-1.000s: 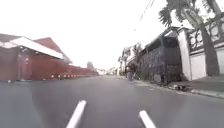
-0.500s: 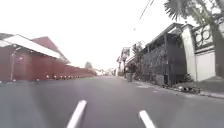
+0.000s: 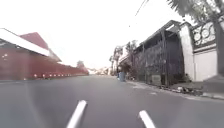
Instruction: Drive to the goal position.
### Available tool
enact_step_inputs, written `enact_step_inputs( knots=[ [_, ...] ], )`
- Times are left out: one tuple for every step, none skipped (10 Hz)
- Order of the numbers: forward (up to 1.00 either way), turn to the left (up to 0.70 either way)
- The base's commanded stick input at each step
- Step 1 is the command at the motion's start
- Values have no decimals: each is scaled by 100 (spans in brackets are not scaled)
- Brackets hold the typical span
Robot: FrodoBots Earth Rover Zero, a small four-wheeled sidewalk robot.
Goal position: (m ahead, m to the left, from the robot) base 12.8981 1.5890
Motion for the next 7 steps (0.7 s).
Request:
enact_step_inputs(
  knots=[
    [100,0],
    [100,0],
    [100,0],
    [100,0],
    [100,0],
    [100,0],
    [100,0]
  ],
)
